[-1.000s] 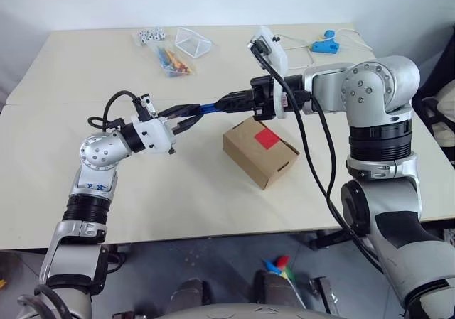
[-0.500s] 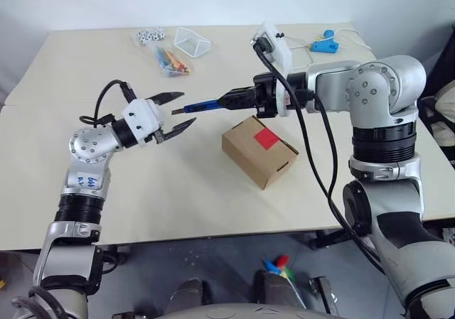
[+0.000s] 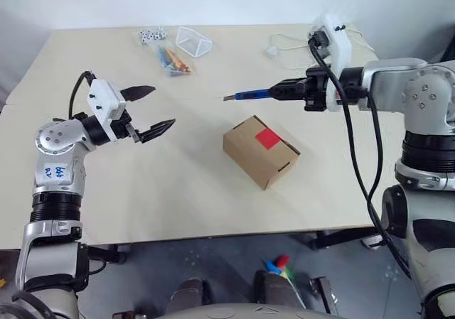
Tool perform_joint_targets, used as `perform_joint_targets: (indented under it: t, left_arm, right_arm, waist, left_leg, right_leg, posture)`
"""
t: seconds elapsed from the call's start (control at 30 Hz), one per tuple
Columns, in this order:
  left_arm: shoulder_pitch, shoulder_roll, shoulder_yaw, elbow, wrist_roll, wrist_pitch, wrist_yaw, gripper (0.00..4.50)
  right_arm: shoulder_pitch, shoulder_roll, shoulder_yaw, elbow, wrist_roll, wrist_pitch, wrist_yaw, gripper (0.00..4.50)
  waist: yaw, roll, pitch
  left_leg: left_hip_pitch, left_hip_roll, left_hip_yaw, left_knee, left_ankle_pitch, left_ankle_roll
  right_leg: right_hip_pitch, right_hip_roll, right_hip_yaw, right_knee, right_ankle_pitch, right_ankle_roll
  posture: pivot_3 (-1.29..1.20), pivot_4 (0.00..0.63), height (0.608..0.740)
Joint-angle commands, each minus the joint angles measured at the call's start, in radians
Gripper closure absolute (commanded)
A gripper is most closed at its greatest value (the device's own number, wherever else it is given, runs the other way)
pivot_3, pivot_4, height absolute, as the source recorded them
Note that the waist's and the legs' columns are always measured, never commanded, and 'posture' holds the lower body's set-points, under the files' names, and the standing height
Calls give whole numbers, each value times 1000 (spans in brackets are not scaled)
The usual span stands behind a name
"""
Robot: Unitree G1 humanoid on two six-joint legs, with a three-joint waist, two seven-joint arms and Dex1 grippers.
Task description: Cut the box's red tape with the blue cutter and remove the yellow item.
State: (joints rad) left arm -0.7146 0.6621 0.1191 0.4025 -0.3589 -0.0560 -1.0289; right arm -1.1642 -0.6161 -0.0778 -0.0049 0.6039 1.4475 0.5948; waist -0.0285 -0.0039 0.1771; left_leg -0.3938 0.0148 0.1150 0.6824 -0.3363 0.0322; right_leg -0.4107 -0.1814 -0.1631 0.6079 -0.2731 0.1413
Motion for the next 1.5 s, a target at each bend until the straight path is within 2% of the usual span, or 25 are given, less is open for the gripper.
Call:
perform_joint_targets:
  t: [0.03, 0.07, 0.3, 0.47, 0.5, 0.63, 0.83, 1.13, 1.5]
  left_arm:
    - [-23, -11, -14, -51, -37, 74, -46, 392]
    - [-39, -21, -28, -46, -37, 101, -59, 547]
    - [-159, -98, -120, 19, -1, 174, -129, 2746]
    - [-243, -167, -164, 108, 35, 170, -164, 4301]
    - [-274, -194, -191, 144, 61, 170, -162, 4493]
    - [-367, -278, -256, 266, 135, 163, -163, 4500]
    - [-433, -331, -323, 383, 229, 165, -167, 4500]
    - [-488, -359, -353, 496, 331, 217, -129, 4500]
    - [-506, -378, -383, 498, 379, 293, -150, 4500]
  right_arm:
    - [3, -41, -77, -86, 10, 38, -33, 4357]
    - [10, -46, -87, -106, 10, 53, -43, 4357]
    - [54, -61, -167, -239, 29, 159, -84, 4357]
    - [109, -74, -189, -310, 55, 167, -111, 4357]
    - [124, -84, -195, -325, 67, 167, -120, 4357]
    - [168, -126, -200, -367, 117, 167, -156, 4357]
    - [206, -143, -193, -396, 195, 167, -235, 4357]
    - [213, -113, -172, -394, 239, 167, -311, 4357]
    - [199, -96, -116, -350, 200, 160, -285, 4357]
  waist:
    - [0, 0, 0]
    - [0, 0, 0]
    - [3, 0, 0]
    - [3, 0, 0]
    - [3, 0, 0]
    - [12, -1, 1]
    - [6, -1, 1]
    - [6, -1, 1]
    - [26, -1, 1]
  left_leg:
    - [0, 0, 0, 0, 0, 0]
    - [0, 0, 1, 0, 0, 0]
    - [0, 0, 1, 1, 0, 0]
    - [0, 0, 2, 1, 0, 0]
    - [0, 0, 2, 1, 0, 0]
    - [0, -1, 2, 1, 0, 0]
    - [-1, 0, 3, 1, 0, 0]
    - [-2, 0, 2, 1, 0, 0]
    - [-2, 0, 3, 3, 0, 0]
  right_leg:
    - [0, 0, 0, 0, 0, 0]
    - [0, 0, 0, 0, 0, 0]
    - [0, 0, 1, 0, 0, 0]
    - [0, 0, 1, -1, 0, 0]
    - [0, 0, 1, -1, 0, 0]
    - [0, 0, 1, -2, 0, 0]
    - [-1, 1, 1, -3, 0, 0]
    - [-1, 0, 1, -2, 0, 0]
    - [-1, 0, 2, -2, 0, 0]
  posture:
    - [0, 150, 740]
    - [0, 150, 740]
    - [0, 150, 740]
    - [0, 150, 740]
    - [0, 150, 740]
    - [0, 150, 740]
    - [0, 150, 740]
    - [0, 150, 740]
    - [0, 150, 740]
